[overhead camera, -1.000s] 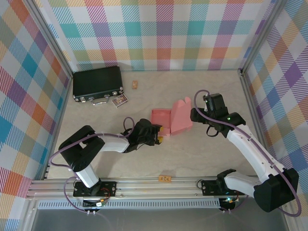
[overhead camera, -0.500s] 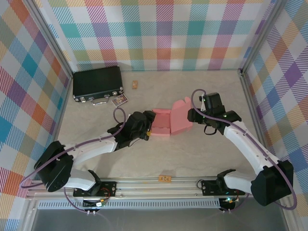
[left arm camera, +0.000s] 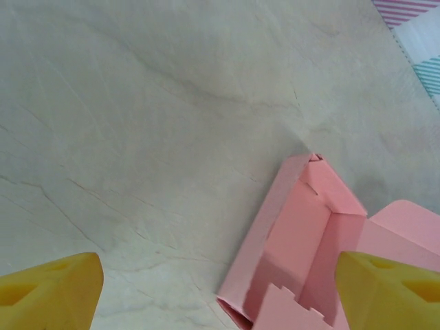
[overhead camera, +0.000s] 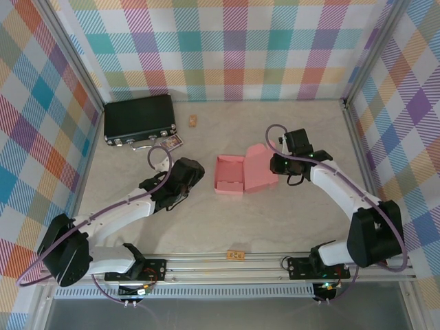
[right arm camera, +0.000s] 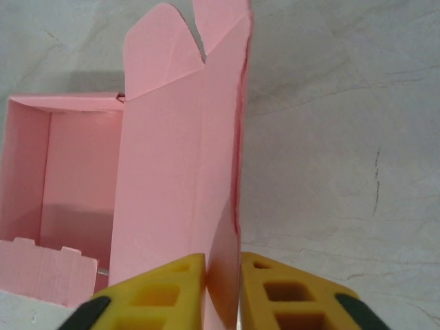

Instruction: Fold the paper box

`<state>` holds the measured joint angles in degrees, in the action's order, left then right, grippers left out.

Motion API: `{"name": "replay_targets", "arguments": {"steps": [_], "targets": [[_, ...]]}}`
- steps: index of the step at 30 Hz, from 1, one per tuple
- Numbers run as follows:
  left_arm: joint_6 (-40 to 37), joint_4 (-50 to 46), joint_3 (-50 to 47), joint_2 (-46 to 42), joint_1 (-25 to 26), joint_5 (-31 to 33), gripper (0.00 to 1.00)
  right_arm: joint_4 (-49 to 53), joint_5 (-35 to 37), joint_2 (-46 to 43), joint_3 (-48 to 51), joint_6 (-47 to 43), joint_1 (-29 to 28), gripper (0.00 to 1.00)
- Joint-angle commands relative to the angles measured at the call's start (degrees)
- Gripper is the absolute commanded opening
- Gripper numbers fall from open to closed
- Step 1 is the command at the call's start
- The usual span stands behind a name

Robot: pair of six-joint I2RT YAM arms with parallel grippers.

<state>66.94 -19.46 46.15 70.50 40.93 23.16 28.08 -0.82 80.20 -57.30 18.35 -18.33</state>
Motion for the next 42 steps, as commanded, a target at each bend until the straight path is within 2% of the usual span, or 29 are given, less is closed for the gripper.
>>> {"name": "replay_targets", "arguments": {"steps": [1, 8, 15, 20, 24, 27, 30, 36, 37, 38, 42], "targets": [[-5.2, -5.0, 0.8, -3.4, -1.5, 3.8, 0.87, -2.5, -2.4, 1.4, -3.5, -4.0, 0.7, 0.15], [-6.6, -5.5, -1.7, -7.1, -2.4, 4.7, 0.87, -4.0, -5.7, 5.5, -8.6, -17.9, 1.2, 0.1], [-10.9, -4.7, -2.0, -6.8, -2.7, 4.8, 0.87, -0.3, -15.6, 12.8, -17.1, -34.3, 1.3, 0.11], [-17.5, -6.1, 0.9, -4.1, -4.0, 4.2, 0.87, 4.6, -22.5, 17.5, -24.1, -42.7, 1.3, 0.12], [-24.2, -7.1, 4.0, -0.8, -6.9, 2.6, 0.87, 8.0, -26.8, 20.4, -28.3, -48.7, 0.7, 0.12], [-29.6, -7.4, 6.3, 2.0, -9.5, 0.0, 0.88, 9.5, -27.3, 21.6, -30.2, -53.4, -0.6, 0.12], [-35.0, -4.3, 7.1, 4.3, -12.0, -6.1, 0.89, 10.5, -26.5, 22.5, -31.4, -57.4, -2.3, 0.13], [-42.1, -0.6, 9.8, 10.2, -14.5, -11.5, 0.88, 9.2, -24.0, 22.2, -32.7, -59.2, -3.8, 0.28], [-43.6, -0.3, 10.8, 11.8, -14.7, -12.5, 0.88, 8.7, -23.1, 21.9, -32.9, -58.7, -3.7, 0.33], [-44.8, -0.2, 11.6, 13.2, -14.9, -13.4, 0.88, 7.6, -22.1, 21.4, -32.8, -58.0, -3.7, 0.43], [-49.0, -0.2, 15.8, 19.5, -15.0, -17.0, 0.86, 3.0, -17.4, 17.3, -30.8, -55.1, -3.8, 0.56]]}}
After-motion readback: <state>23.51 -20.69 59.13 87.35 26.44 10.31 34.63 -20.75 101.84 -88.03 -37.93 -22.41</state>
